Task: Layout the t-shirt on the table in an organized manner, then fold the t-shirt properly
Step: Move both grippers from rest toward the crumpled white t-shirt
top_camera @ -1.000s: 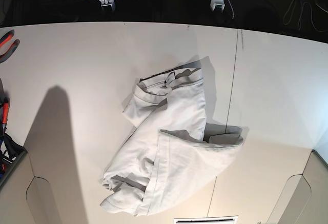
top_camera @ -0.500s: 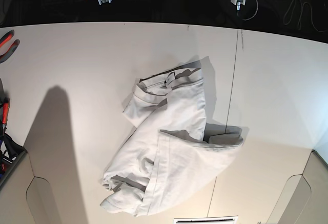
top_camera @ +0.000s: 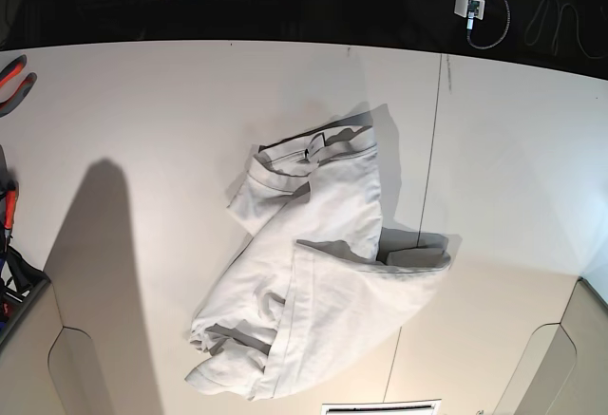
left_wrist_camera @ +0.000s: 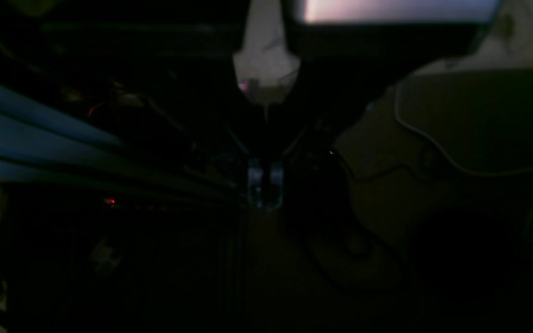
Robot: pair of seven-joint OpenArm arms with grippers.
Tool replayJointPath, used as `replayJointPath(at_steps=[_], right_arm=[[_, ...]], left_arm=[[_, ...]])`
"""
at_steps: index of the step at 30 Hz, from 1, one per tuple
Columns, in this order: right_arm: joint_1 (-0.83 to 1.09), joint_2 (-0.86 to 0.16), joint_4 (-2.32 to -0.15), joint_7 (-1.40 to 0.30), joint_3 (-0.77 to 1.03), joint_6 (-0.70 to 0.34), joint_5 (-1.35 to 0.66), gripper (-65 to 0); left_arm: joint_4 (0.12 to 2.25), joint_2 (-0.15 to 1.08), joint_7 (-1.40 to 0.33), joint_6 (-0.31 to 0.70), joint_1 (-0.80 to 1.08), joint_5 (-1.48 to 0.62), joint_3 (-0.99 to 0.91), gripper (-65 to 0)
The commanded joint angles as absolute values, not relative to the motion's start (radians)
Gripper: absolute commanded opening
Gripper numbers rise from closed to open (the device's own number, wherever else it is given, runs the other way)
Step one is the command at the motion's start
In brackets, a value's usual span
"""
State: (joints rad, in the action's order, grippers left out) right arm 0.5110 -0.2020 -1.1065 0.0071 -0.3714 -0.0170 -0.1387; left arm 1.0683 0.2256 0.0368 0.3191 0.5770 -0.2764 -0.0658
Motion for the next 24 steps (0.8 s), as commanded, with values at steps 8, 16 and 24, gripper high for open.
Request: replayJointPath(at_steps=[8, 16, 24], right_arm=[[0.614, -0.261, -1.314, 0.022, -0.372, -0.021, -0.093, -65.0], [0.719, -0.346, -1.527, 0.021, -0.372, -0.021, 0.01, -65.0], [0.762, -0.382, -1.678, 0.01, -0.373, -0.022, 0.046, -65.0]], left_arm=[[1.314, 0.309, 0.048, 0.326, 0.712, -0.281, -0.068, -65.0], [1.531, 0.382, -0.001, 0.327, 0.841, -0.291, -0.158, -65.0], [1.672, 0.438, -0.044, 0.444, 0.903, -0.334, -0.279, -65.0]])
